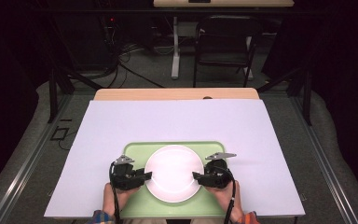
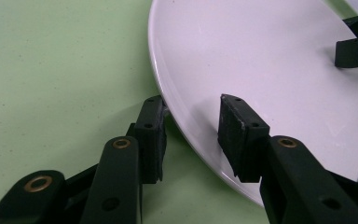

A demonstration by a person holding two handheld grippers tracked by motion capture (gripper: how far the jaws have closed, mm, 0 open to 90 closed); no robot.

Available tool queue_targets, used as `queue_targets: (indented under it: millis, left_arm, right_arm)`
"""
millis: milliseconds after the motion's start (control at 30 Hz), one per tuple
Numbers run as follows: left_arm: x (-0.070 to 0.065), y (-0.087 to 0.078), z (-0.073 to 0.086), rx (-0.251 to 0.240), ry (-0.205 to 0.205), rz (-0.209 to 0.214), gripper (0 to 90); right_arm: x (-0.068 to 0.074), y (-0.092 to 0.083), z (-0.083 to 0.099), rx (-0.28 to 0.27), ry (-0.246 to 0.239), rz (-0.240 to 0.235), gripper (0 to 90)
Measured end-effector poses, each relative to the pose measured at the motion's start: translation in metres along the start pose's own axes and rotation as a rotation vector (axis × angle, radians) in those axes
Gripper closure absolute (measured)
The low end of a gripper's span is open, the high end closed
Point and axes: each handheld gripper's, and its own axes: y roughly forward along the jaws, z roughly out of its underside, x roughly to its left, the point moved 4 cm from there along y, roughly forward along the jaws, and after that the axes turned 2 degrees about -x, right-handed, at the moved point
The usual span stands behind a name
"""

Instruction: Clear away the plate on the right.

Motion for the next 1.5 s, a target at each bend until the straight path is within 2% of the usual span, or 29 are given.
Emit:
queue_targets:
  millis: [267, 633, 867, 933, 1067, 1167, 1200, 1233, 1300, 1333, 1367, 1433, 1500]
  left_arm:
    - [-0.001, 0.0, -0.001, 0.006, 0.009, 0.0, 61.0]
    - [-0.002, 0.001, -0.001, 0.009, 0.019, 0.006, 60.2]
    - [-0.003, 0.002, -0.001, 0.013, 0.05, -0.019, 57.9]
    - [-0.004, 0.002, -0.001, 0.016, 0.076, -0.044, 55.7]
    - [-0.005, 0.002, -0.001, 0.012, 0.064, -0.028, 48.0]
    - [-0.004, 0.002, -0.002, 0.019, 0.08, -0.04, 43.2]
    - [-0.004, 0.001, -0.002, 0.019, 0.083, -0.049, 39.3]
    - [-0.004, 0.001, -0.002, 0.019, 0.083, -0.049, 36.9]
    - [-0.003, 0.001, -0.002, 0.011, 0.079, -0.041, 33.7]
    - [-0.003, 0.0, -0.003, 0.006, 0.087, -0.038, 30.1]
    - [-0.005, -0.003, -0.004, -0.009, 0.106, -0.033, 28.2]
    - [-0.006, -0.004, -0.005, -0.019, 0.114, -0.028, 24.8]
    - [-0.009, -0.009, -0.007, -0.034, 0.15, -0.027, 22.7]
  right_arm:
    - [0.002, 0.0, 0.0, 0.007, -0.026, 0.032, 51.0]
    - [0.0, -0.001, 0.001, 0.001, -0.027, 0.041, 50.8]
    - [0.0, -0.001, 0.001, 0.001, -0.039, 0.05, 51.1]
    - [0.0, -0.001, 0.001, 0.002, -0.041, 0.053, 51.1]
    - [0.0, -0.001, 0.002, 0.0, -0.043, 0.056, 50.1]
    - [0.0, -0.001, 0.002, 0.0, -0.043, 0.053, 45.7]
    - [0.0, -0.001, 0.002, -0.002, -0.041, 0.045, 36.6]
    - [0.0, -0.001, 0.002, -0.002, -0.041, 0.045, 36.6]
    - [-0.001, -0.002, 0.002, -0.011, -0.047, 0.036, 30.3]
    - [0.0, -0.004, 0.001, -0.012, -0.065, 0.027, 25.2]
    - [0.001, -0.005, 0.0, -0.017, -0.075, 0.025, 23.7]
    - [0.001, -0.006, -0.001, -0.026, -0.09, 0.015, 21.2]
    - [0.001, -0.009, -0.002, -0.037, -0.111, 0.001, 16.2]
